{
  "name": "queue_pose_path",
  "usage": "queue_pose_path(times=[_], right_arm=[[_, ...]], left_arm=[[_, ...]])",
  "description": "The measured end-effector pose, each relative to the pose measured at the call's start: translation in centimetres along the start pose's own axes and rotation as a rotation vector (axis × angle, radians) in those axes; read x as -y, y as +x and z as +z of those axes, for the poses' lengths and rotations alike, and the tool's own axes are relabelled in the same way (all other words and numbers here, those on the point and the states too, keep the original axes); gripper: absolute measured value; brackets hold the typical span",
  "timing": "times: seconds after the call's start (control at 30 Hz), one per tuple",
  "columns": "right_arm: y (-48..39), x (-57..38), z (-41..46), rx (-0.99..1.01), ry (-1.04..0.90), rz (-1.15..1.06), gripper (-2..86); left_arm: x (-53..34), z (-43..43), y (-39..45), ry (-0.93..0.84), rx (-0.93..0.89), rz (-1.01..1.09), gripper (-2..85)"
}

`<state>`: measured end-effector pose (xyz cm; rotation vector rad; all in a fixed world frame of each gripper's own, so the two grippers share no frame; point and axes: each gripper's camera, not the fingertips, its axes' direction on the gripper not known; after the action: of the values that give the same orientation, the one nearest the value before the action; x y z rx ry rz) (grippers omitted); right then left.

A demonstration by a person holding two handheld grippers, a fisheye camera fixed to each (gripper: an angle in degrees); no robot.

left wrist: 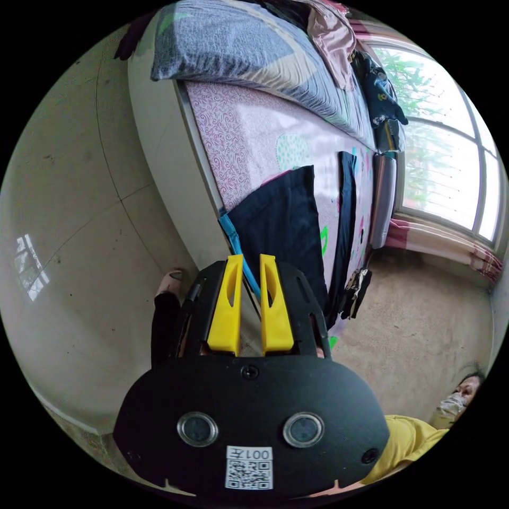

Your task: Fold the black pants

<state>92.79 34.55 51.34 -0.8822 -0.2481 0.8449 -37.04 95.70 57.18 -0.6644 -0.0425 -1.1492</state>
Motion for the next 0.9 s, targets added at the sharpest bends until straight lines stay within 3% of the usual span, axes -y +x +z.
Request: queue_pose_path(times=[0.33,0.9], right_arm=[[-0.5,0.2,-0.2,-0.02,-0.016,0.017,7.8],[-2.5,0.2,-0.7,-0.007,-0.035,0.025,7.4]], left_arm=[[-1.4,-1.8,-1.1,0.015,0.04,-0.056,1.4],[-2.3,-6.0,-1.0,0.086,-0.056,-0.044,0.3]])
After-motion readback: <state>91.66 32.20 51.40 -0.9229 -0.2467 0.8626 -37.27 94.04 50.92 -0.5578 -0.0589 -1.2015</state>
